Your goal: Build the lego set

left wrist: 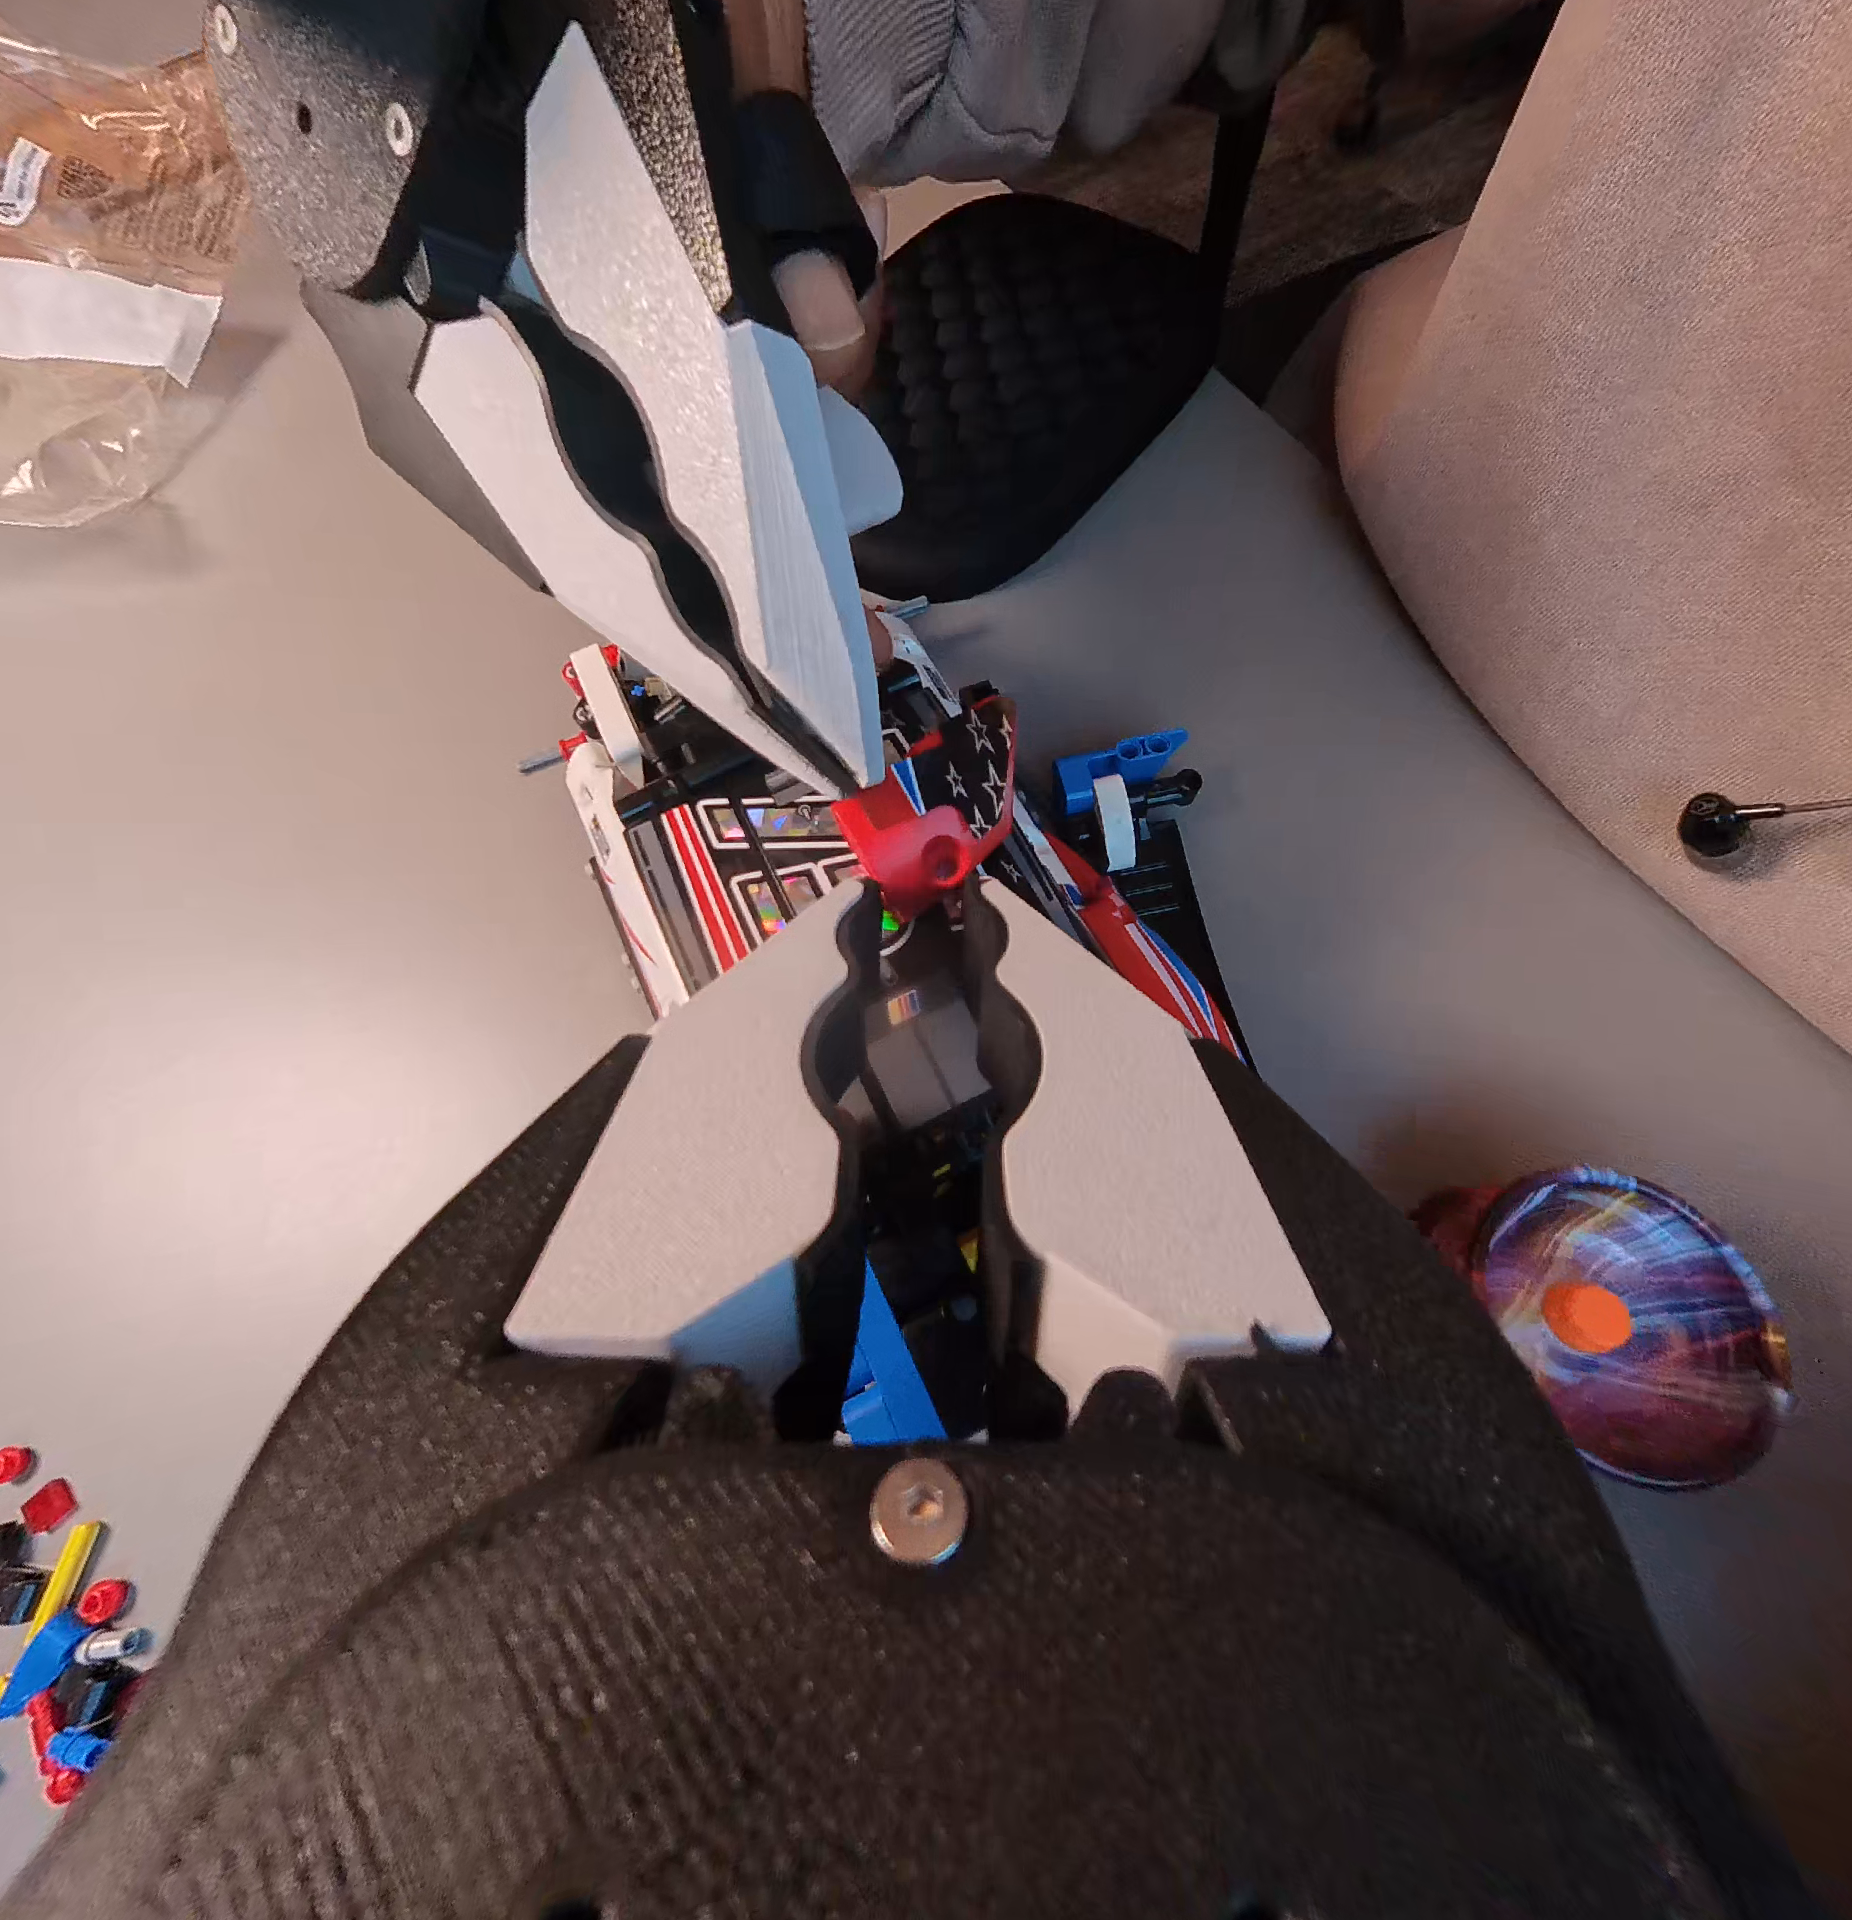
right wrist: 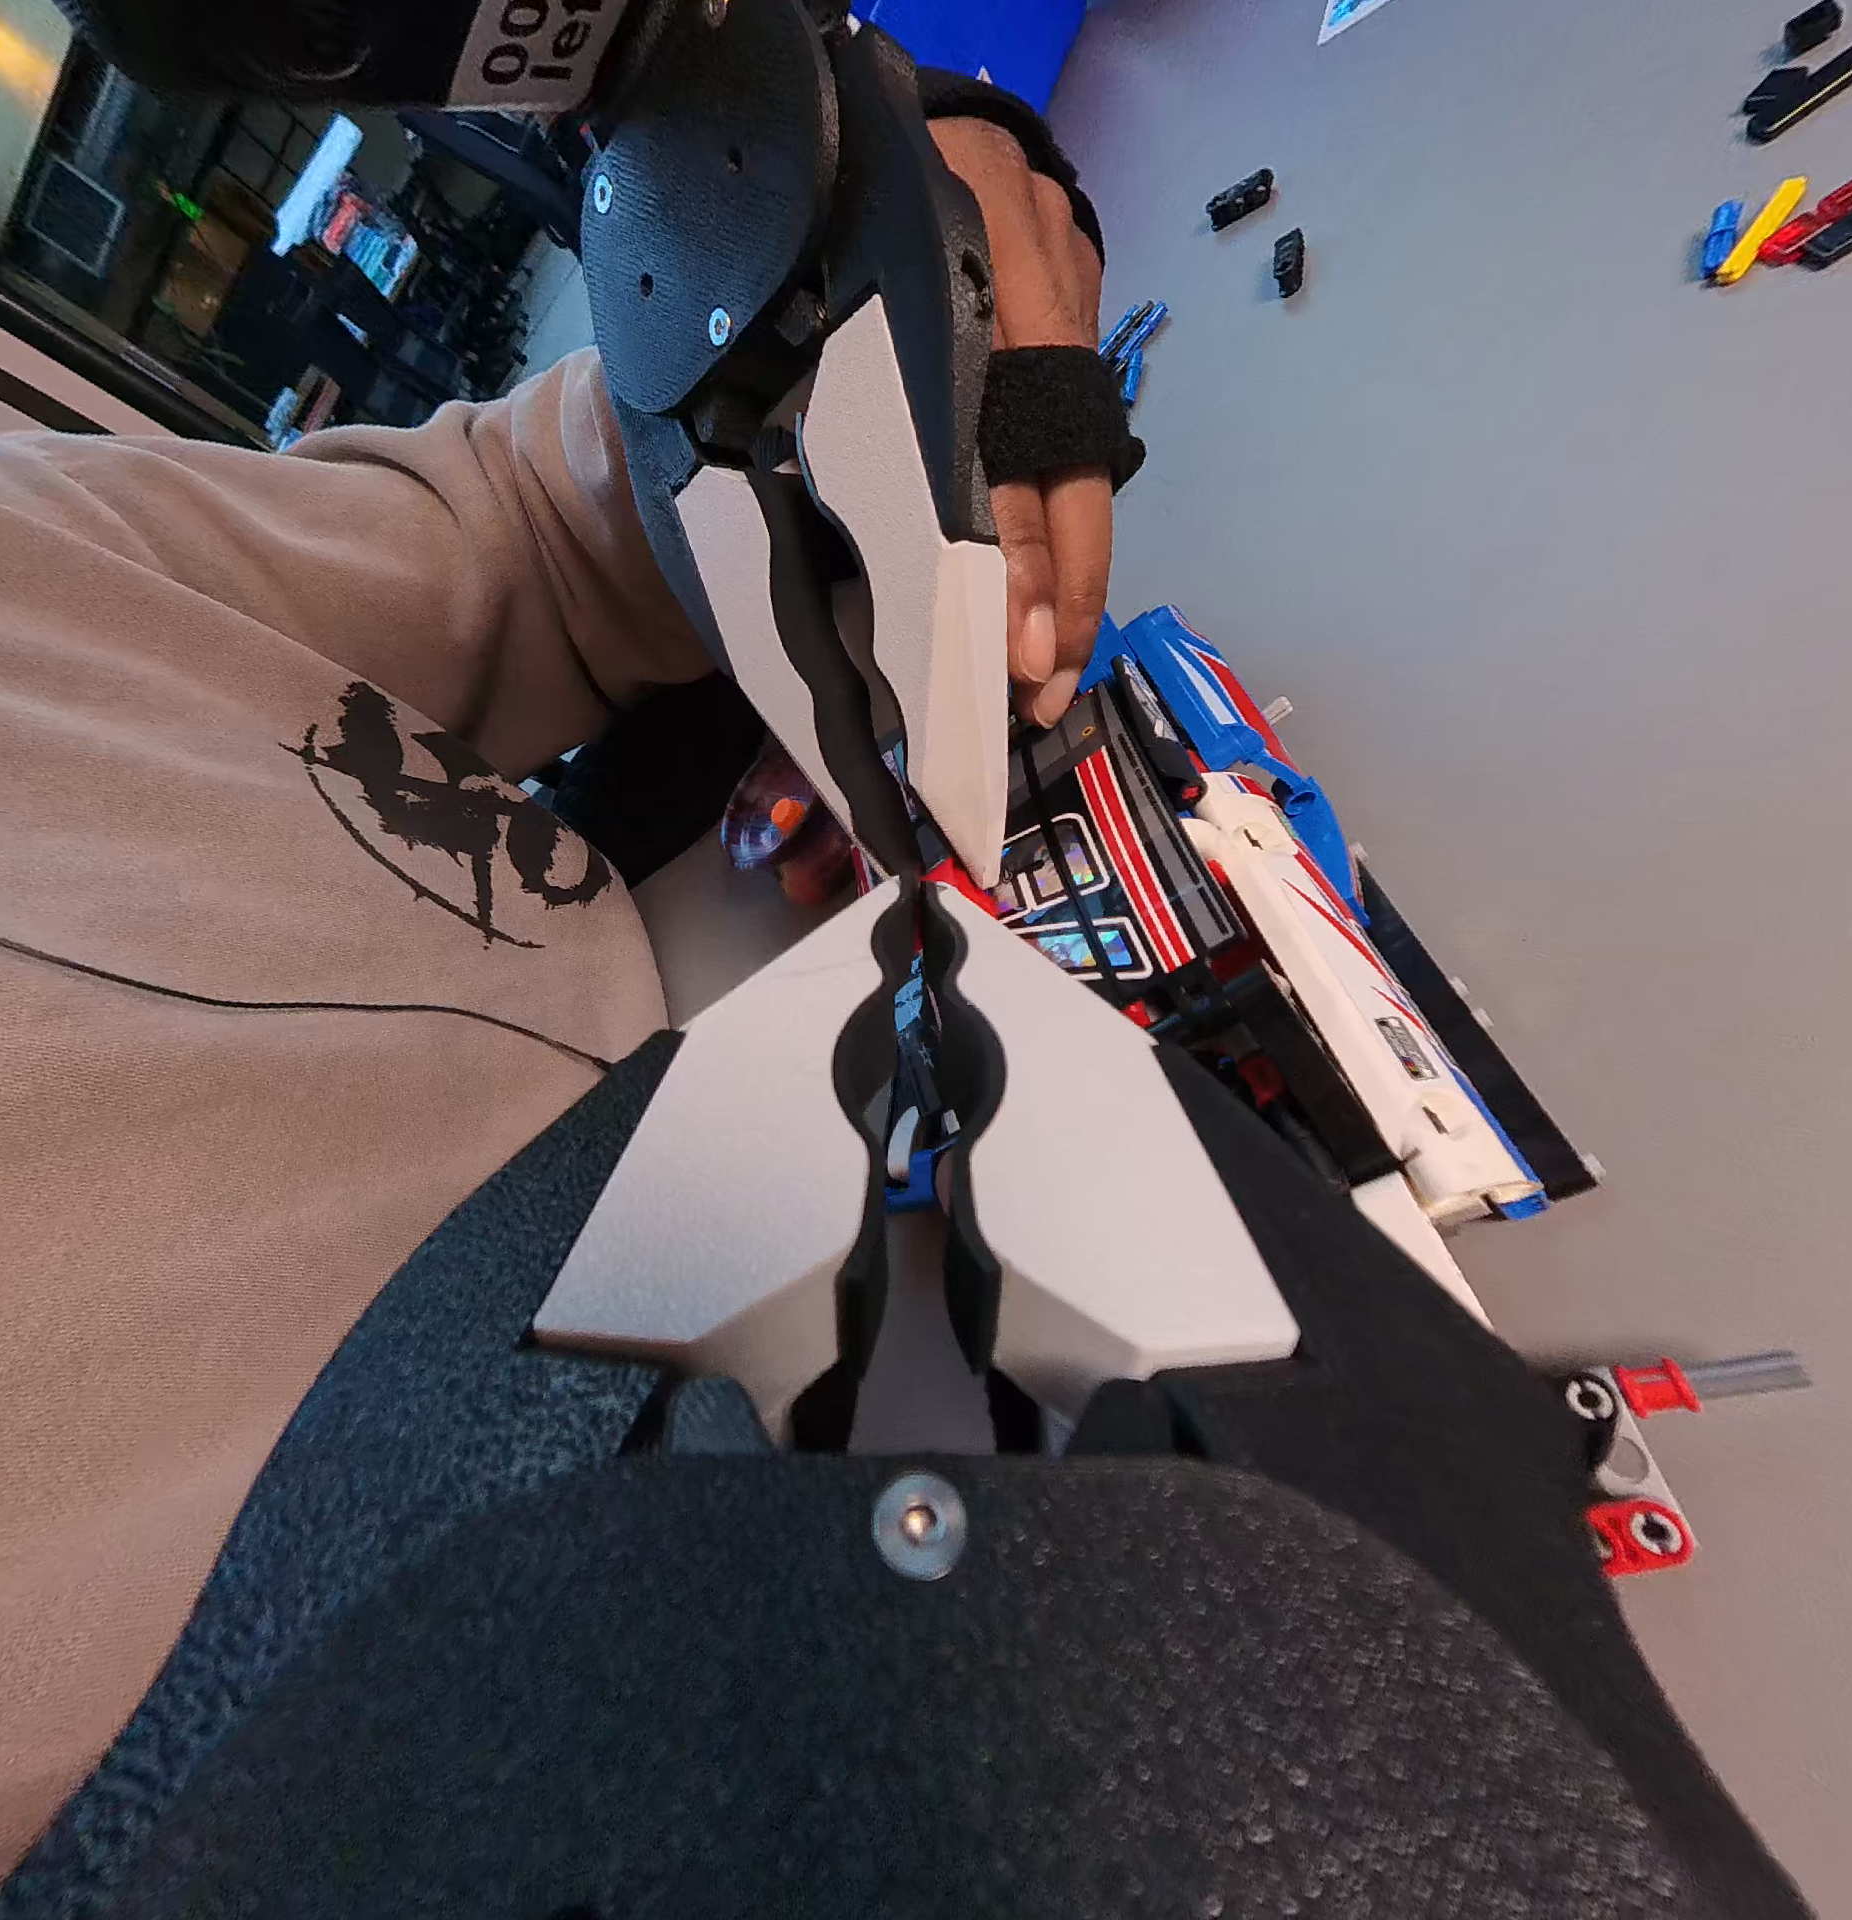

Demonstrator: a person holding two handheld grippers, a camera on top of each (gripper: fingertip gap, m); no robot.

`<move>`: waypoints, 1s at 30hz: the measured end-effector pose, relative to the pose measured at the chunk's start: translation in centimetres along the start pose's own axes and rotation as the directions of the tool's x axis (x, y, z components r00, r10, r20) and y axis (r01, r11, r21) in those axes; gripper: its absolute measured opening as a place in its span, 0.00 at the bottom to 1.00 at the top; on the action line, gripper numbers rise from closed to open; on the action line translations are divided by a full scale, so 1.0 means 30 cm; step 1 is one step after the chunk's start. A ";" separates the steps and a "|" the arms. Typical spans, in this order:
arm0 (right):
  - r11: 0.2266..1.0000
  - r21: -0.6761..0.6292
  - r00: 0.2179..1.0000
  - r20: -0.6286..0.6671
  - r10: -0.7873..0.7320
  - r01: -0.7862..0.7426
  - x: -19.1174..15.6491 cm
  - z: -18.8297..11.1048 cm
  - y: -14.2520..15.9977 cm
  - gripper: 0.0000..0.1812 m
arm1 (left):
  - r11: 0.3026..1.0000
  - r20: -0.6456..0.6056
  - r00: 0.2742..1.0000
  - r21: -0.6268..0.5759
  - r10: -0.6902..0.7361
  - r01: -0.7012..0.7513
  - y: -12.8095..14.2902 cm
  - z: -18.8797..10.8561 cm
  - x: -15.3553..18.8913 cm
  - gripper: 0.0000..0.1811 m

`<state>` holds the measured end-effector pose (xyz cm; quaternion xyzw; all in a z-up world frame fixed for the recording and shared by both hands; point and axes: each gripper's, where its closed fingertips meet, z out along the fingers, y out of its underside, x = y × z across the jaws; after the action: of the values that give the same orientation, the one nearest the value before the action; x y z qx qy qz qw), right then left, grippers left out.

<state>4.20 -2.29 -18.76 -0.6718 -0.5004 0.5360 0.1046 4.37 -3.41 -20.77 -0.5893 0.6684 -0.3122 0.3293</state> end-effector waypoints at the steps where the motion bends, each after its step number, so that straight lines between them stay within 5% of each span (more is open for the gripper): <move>1: 1.000 -0.002 1.000 -0.008 -0.014 0.014 0.000 0.000 -0.001 0.00 | 1.000 0.000 1.000 0.001 -0.001 0.001 0.000 0.000 0.000 0.07; 16: 0.975 0.043 0.969 -0.125 -0.211 0.218 -0.007 -0.036 -0.029 0.02 | 1.000 0.035 0.999 0.000 -0.006 0.006 0.002 -0.004 -0.004 0.07; 30: 0.946 -0.079 0.909 -0.263 -0.323 0.314 0.001 0.004 0.015 0.04 | 1.000 0.116 0.993 -0.018 0.002 0.001 0.007 -0.011 -0.015 0.07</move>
<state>4.35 -2.54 -19.12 -0.6503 -0.5933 0.4053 0.2466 4.03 -2.93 -20.72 -0.6092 0.6512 -0.2713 0.3621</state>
